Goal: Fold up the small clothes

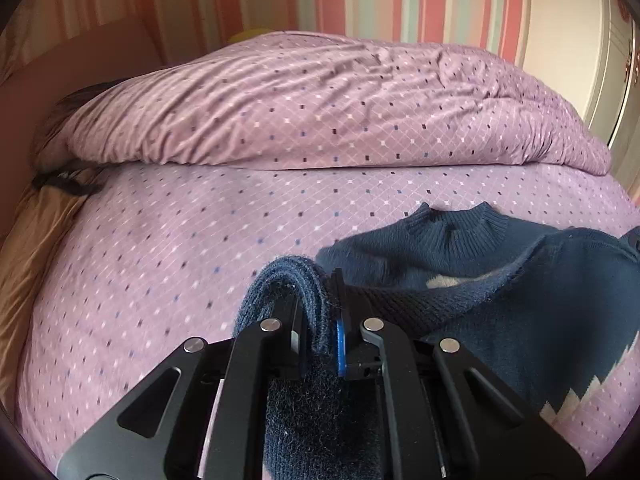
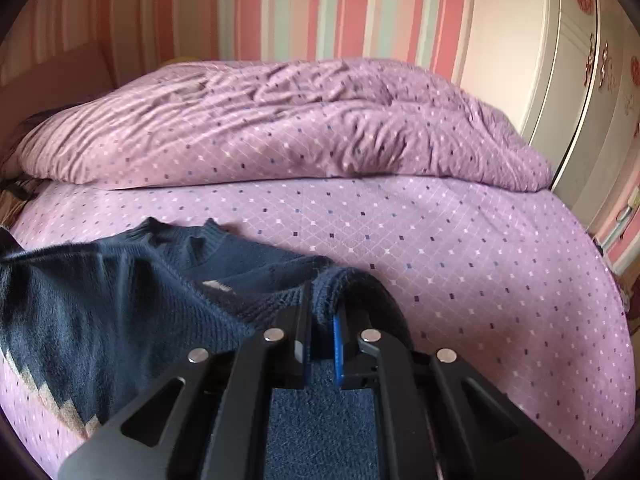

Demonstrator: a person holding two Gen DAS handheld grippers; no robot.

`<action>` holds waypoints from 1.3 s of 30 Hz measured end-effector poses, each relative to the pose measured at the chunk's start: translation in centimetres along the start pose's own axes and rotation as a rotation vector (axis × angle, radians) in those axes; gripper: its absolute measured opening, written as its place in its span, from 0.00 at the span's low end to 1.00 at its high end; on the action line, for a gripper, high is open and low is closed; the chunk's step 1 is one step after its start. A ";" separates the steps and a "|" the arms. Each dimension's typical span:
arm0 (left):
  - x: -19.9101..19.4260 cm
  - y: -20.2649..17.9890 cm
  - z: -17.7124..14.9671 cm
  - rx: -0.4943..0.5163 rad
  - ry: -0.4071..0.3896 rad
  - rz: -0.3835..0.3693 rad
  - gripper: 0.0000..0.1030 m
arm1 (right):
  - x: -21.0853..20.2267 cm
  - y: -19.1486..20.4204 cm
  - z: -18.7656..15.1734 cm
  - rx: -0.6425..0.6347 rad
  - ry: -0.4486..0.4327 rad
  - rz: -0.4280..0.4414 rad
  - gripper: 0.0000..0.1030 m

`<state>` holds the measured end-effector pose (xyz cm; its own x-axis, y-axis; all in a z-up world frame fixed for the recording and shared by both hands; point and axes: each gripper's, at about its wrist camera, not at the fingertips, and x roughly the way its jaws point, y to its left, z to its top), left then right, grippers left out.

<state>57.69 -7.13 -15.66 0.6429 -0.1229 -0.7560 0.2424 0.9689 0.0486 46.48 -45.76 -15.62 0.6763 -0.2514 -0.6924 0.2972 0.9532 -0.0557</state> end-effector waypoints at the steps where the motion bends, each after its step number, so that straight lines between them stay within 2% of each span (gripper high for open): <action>1: 1.0 -0.1 0.4 0.003 0.014 -0.003 0.08 | 1.2 -0.1 0.3 0.012 0.024 0.003 0.07; 7: 7.4 0.9 0.5 -0.030 0.140 -0.022 0.08 | 7.5 -1.7 0.7 0.112 0.167 0.033 0.07; 9: 9.2 0.7 0.2 -0.006 0.171 -0.008 0.08 | 9.3 -1.6 0.2 0.100 0.205 0.014 0.07; 12: 10.2 0.6 0.3 0.017 0.181 0.005 0.08 | 10.5 -1.3 0.0 0.086 0.220 0.004 0.07; 15: 10.5 0.7 0.8 0.018 0.184 0.009 0.08 | 10.5 -1.7 1.0 0.138 0.209 0.025 0.07; 18: 11.7 0.4 0.6 0.047 0.238 0.006 0.11 | 12.0 -1.6 0.8 0.135 0.283 0.035 0.09; 21: 11.1 0.9 0.9 0.050 0.272 -0.030 0.13 | 11.3 -2.4 0.9 0.172 0.277 0.085 0.17; 22: 10.8 1.1 1.0 0.047 0.272 -0.037 0.16 | 10.7 -2.8 1.0 0.197 0.263 0.121 0.33; 23: 10.1 1.3 1.3 0.038 0.268 -0.052 0.20 | 10.0 -3.1 1.2 0.215 0.243 0.147 0.64; 24: 9.3 1.6 1.5 0.028 0.257 -0.066 0.26 | 8.5 -3.5 1.5 0.227 0.187 0.133 0.77; 25: 8.7 1.8 1.6 0.025 0.246 -0.062 0.56 | 6.9 -3.8 1.7 0.232 0.122 0.111 0.84; 26: 7.4 2.1 1.7 0.033 0.209 -0.001 0.79 | 5.8 -4.0 1.8 0.232 0.081 0.118 0.84; 27: 6.3 2.4 1.8 0.044 0.167 0.051 0.94 | 4.5 -4.2 2.0 0.225 0.043 0.140 0.84; 29: 4.2 2.9 1.8 0.067 0.121 0.074 0.96 | 3.0 -4.0 2.1 0.194 0.007 0.103 0.84; 31: 2.8 3.4 1.3 0.048 0.101 0.091 0.96 | 1.4 -2.8 1.5 0.111 -0.041 0.058 0.84; 33: 1.9 3.5 0.7 0.017 0.094 0.069 0.96 | 0.6 -0.8 0.5 0.040 -0.043 0.047 0.84; 35: 2.0 2.7 0.1 0.007 0.094 0.015 0.95 | 0.3 0.5 -0.2 -0.006 -0.039 0.038 0.83; 39: 5.0 0.0 0.3 0.054 0.111 -0.006 0.90 | -0.8 3.4 -2.5 -0.093 -0.035 0.053 0.83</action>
<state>61.10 -7.80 -19.25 0.5575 -0.1012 -0.8240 0.2864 0.9550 0.0764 45.27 -41.90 -17.09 0.7131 -0.2047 -0.6705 0.1982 0.9763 -0.0872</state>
